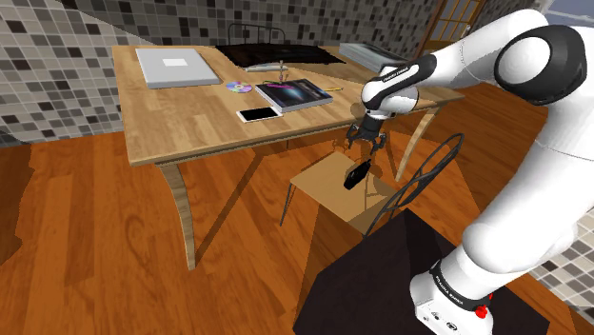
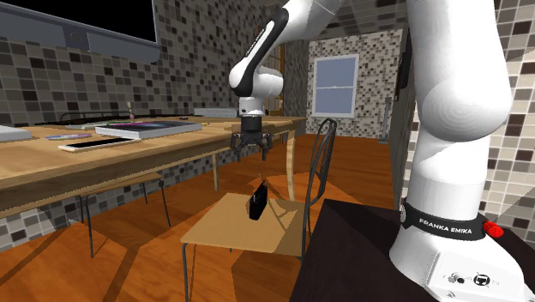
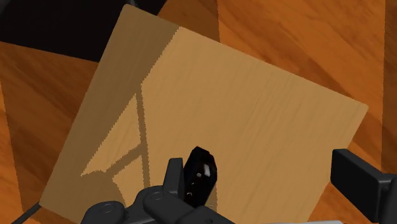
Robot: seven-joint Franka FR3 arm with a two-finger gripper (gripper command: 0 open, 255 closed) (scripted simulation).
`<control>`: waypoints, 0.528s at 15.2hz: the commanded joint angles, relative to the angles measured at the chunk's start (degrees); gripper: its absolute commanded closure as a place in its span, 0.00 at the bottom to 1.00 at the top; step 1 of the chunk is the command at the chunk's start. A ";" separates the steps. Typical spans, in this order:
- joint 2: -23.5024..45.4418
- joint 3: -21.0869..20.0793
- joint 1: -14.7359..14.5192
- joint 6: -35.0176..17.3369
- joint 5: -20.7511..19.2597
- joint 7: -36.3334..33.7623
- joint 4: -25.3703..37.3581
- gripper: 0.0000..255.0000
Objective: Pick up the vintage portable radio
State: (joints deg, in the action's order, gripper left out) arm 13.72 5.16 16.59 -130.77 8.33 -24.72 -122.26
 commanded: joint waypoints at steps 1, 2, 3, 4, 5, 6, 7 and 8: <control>3.46 0.79 1.08 -1.83 1.34 -0.95 2.07 0.00; 5.15 1.11 1.59 -2.59 2.06 -1.46 3.19 0.00; 6.83 1.40 2.12 -3.32 2.81 -1.95 4.33 0.00; 8.50 1.68 2.67 -4.01 3.57 -2.43 5.49 0.00; 10.15 1.94 3.25 -4.68 4.35 -2.91 6.67 0.00; 11.80 2.18 3.84 -5.31 5.14 -3.38 7.86 0.00; 13.42 2.40 4.46 -5.91 5.94 -3.85 9.06 0.00; 15.04 2.64 5.06 -6.49 6.77 -4.30 10.28 0.00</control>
State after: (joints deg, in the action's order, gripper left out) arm 26.88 7.50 20.98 -134.39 14.15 -28.49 -113.09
